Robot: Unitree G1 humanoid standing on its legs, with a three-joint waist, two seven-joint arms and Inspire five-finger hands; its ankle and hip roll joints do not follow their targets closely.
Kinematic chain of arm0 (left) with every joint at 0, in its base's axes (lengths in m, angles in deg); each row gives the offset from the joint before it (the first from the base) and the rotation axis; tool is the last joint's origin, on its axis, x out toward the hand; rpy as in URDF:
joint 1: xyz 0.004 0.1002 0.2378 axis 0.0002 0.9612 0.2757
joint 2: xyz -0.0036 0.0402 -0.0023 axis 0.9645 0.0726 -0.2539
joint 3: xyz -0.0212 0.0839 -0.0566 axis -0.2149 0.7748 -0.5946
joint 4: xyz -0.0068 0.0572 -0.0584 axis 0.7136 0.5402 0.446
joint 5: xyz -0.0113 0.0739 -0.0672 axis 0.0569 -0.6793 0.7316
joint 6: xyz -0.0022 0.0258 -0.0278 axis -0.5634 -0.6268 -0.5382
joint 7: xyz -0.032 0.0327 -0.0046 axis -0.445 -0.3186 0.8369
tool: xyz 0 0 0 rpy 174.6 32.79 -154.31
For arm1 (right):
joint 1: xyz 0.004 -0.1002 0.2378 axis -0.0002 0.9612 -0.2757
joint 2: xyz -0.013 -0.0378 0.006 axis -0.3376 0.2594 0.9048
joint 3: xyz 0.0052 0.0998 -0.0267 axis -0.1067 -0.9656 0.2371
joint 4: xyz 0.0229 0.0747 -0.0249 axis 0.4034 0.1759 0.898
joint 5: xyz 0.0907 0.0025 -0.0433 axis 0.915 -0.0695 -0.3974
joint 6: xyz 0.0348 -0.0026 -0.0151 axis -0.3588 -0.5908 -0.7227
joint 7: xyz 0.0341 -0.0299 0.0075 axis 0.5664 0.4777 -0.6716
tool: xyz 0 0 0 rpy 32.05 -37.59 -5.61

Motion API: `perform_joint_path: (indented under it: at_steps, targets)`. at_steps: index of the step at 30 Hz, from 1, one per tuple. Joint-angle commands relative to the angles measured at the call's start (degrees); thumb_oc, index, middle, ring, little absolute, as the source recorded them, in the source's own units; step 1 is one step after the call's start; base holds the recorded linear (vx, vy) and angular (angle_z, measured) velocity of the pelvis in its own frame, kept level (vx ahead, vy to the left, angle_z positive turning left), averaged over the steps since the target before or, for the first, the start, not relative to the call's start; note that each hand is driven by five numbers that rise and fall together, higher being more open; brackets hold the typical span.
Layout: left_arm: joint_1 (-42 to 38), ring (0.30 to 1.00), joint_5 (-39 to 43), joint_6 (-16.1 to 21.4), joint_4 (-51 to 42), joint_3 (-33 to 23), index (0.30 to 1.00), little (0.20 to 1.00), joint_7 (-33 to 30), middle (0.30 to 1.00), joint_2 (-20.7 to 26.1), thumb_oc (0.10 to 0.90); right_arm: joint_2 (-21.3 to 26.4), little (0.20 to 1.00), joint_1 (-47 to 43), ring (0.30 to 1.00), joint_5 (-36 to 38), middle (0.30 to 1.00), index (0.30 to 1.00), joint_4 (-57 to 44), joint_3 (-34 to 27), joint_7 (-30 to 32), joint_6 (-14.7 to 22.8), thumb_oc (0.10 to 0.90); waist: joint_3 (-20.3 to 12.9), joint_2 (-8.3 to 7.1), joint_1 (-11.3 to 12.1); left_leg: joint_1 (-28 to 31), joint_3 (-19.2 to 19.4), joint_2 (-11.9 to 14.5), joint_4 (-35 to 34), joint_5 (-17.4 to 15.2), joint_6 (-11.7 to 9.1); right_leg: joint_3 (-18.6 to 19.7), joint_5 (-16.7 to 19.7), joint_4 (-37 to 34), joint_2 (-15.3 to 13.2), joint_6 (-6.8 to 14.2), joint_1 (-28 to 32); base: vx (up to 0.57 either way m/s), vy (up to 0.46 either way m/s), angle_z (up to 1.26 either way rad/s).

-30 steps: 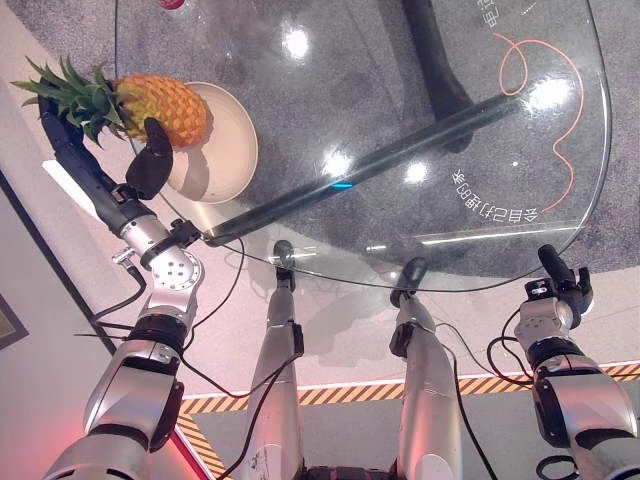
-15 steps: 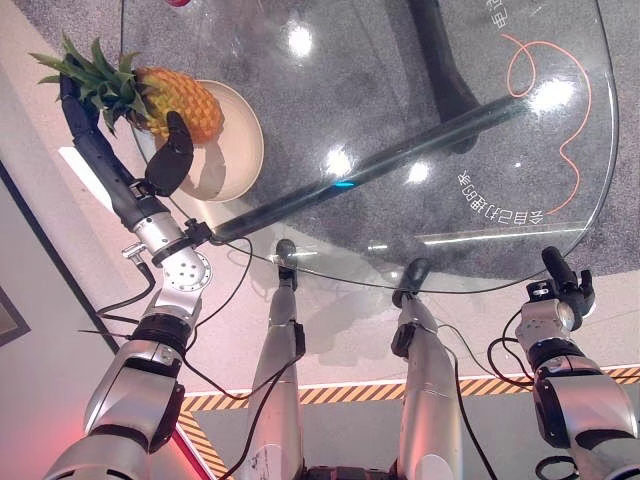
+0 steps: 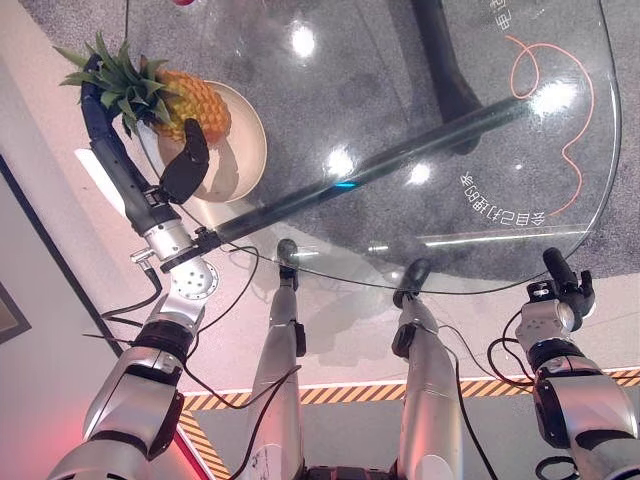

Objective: Pick up the fruit to the plate

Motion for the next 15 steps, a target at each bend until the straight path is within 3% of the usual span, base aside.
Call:
perform_joint_path:
  at_steps: [1,15]
  targets:
    - [0.3,0.900,-1.9,3.4,-3.2,-0.6,0.900,0.900,-0.4,0.900,-0.4,0.800,4.5,0.900,2.4,0.900,1.2,0.900,0.900,0.1,-2.0,0.3,2.8,0.800,-1.2,0.61,1.0,0.6,-1.3,1.2,6.5,-7.4,-1.8,-0.9,3.5,-2.0,-0.7,2.8,1.9,-0.01,0.000,0.04]
    - [1.8,0.900,-3.5,4.4,-5.1,-1.0,0.900,0.900,-1.3,0.900,-0.6,0.800,5.0,0.900,2.4,0.900,1.2,0.900,0.900,0.2,-2.4,-0.1,2.5,0.800,-1.2,1.00,1.6,1.5,-2.3,0.4,6.3,-7.6,-1.4,-0.7,3.4,-1.8,-0.8,2.9,2.6,0.00,-0.002,0.01]
